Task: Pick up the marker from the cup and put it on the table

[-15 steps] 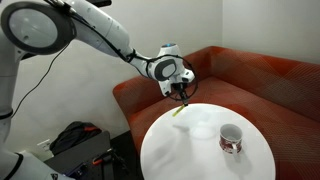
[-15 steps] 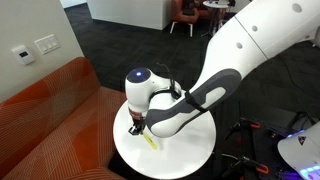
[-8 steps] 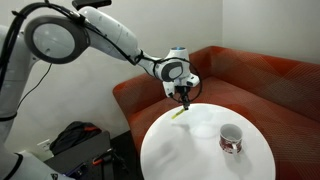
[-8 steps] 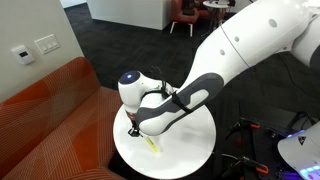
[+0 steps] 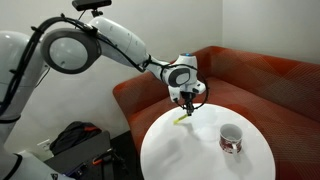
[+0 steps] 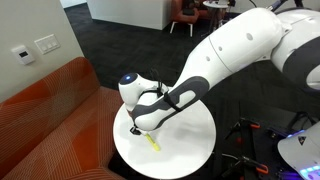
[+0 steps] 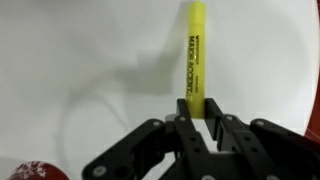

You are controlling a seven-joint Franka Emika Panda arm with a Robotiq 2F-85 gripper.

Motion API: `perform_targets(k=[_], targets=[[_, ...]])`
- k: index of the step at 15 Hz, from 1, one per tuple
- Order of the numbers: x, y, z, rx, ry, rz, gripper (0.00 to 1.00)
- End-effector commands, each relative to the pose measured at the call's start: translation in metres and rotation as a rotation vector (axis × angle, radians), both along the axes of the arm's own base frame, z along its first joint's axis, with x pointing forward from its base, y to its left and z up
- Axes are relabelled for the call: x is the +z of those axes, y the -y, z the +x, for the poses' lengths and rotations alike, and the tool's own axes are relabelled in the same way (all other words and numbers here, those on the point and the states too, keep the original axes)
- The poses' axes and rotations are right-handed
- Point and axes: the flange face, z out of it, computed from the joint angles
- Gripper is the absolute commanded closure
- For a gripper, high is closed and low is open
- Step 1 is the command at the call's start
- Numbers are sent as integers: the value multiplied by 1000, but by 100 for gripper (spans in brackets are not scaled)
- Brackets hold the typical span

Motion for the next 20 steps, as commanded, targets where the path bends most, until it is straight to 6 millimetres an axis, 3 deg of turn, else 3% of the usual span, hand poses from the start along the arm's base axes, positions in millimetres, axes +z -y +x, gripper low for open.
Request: perform_targets(k=[1,2,4,7,10,15,20], targets=[[-6,4,11,-22,-31,27,92],[-6,5,13,-29,-30,24,53],[-7,6,16,-35,-30,25,47],[-3,3,19,-43,-21,16,23],[15,-6,16,-51,36,-12,2],[57,-22,7,-115,176,-61,0],[94,-27,-17,-181,311,-116,0]])
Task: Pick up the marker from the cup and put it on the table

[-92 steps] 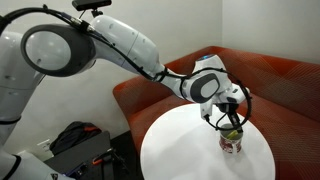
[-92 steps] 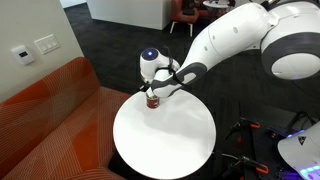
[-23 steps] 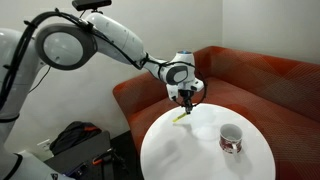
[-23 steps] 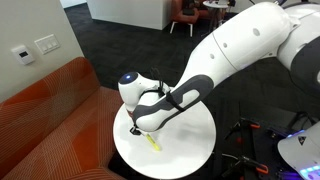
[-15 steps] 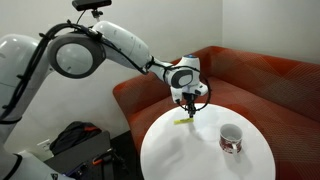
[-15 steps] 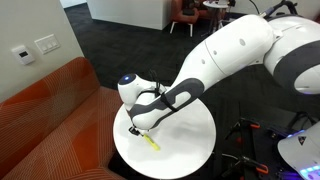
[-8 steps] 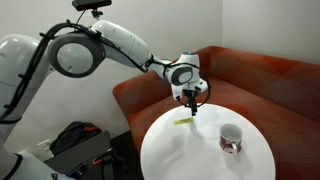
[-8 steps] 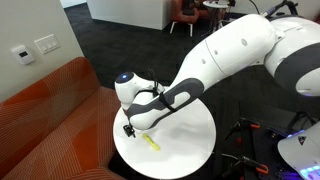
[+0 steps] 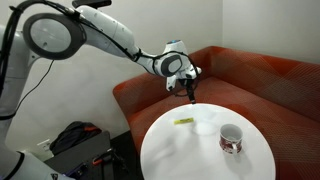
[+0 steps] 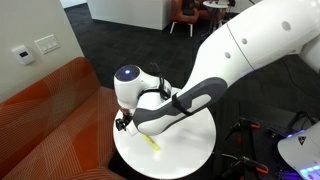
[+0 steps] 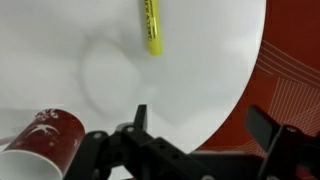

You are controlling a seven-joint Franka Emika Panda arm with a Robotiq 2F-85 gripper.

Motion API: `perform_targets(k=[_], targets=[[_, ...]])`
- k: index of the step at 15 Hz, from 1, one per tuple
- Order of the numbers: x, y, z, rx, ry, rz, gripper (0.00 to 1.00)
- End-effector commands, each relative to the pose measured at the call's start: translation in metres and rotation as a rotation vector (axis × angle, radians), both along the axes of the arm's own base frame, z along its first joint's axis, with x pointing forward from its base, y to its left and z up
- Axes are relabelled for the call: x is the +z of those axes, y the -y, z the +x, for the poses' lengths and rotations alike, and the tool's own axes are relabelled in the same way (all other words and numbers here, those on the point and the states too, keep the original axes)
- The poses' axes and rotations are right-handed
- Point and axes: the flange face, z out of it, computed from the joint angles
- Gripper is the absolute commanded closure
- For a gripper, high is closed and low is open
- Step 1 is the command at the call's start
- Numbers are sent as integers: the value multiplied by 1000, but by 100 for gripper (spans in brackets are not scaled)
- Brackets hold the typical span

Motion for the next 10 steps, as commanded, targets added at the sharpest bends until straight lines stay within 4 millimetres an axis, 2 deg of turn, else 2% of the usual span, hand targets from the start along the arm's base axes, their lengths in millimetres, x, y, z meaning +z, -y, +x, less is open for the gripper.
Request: perform_targets(k=[1,4,10], targets=[[7,0,-4,-11,21,-12,0],[17,0,-16,-26,35,-21,0],[16,3,-19,-29,32,-23,0]])
